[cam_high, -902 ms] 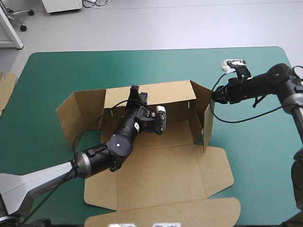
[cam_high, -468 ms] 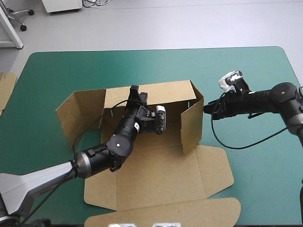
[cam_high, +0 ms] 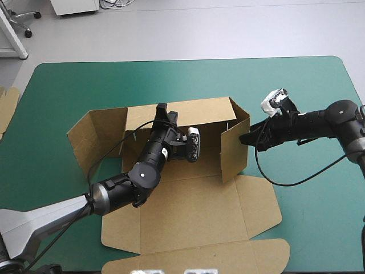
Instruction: Fold the box
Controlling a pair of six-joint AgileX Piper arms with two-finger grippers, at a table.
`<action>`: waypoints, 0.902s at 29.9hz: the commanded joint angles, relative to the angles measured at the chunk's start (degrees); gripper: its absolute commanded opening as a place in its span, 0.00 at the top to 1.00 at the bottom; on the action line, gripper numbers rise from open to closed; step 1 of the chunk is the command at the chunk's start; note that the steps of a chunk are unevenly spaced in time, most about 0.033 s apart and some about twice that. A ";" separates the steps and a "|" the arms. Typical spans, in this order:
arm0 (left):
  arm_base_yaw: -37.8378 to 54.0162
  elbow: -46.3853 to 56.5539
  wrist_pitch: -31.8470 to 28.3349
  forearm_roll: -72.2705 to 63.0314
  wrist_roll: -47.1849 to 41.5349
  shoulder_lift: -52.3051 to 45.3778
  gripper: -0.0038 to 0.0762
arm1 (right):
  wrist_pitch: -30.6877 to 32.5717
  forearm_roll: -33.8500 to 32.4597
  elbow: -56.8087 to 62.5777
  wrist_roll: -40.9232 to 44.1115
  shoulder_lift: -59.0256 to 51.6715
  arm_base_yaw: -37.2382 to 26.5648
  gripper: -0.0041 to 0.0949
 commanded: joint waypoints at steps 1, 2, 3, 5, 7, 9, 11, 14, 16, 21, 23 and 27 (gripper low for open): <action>-0.28 -0.91 2.16 0.88 -0.76 -1.76 0.97 | 0.69 4.15 -0.67 -1.42 -2.25 0.60 0.39; -0.28 -0.91 2.16 0.88 -0.76 -1.76 0.97 | 0.14 3.85 -0.41 -1.42 -2.25 1.14 0.39; -0.28 -0.91 2.16 0.88 -0.76 -1.76 0.97 | -0.38 3.59 0.02 -1.42 -2.25 1.86 0.38; -0.28 -0.91 2.16 0.88 -0.76 -1.76 0.97 | -2.00 3.20 1.38 -1.42 -2.25 3.61 0.38; -0.28 -0.91 2.16 0.88 -0.76 -1.76 0.97 | -4.07 2.52 2.06 -1.42 -2.25 4.92 0.38; -0.28 -0.91 2.16 0.88 -0.76 -1.76 0.97 | -5.36 2.22 2.46 -1.31 -2.25 5.76 0.38; -0.28 -0.91 2.16 0.88 -0.65 -1.76 0.97 | -6.66 2.22 2.46 -1.22 -2.25 6.30 0.39; -0.28 -1.02 2.05 0.88 0.94 -1.76 0.97 | -8.37 2.22 2.46 -0.72 -2.14 7.10 0.39; -0.28 -1.02 2.05 0.88 1.06 -1.76 0.97 | -9.02 2.22 2.46 -0.72 -2.04 8.05 0.39; -0.28 -1.02 2.18 0.88 1.18 -1.76 0.97 | -11.30 2.22 2.46 1.35 -0.66 10.02 0.40; -0.28 -1.02 2.18 0.88 1.18 -1.76 0.97 | -11.91 2.22 2.46 1.45 -0.56 10.27 0.42; -0.28 -1.02 1.88 0.88 1.18 -1.76 0.97 | -14.54 2.72 2.46 2.06 -0.52 10.27 0.43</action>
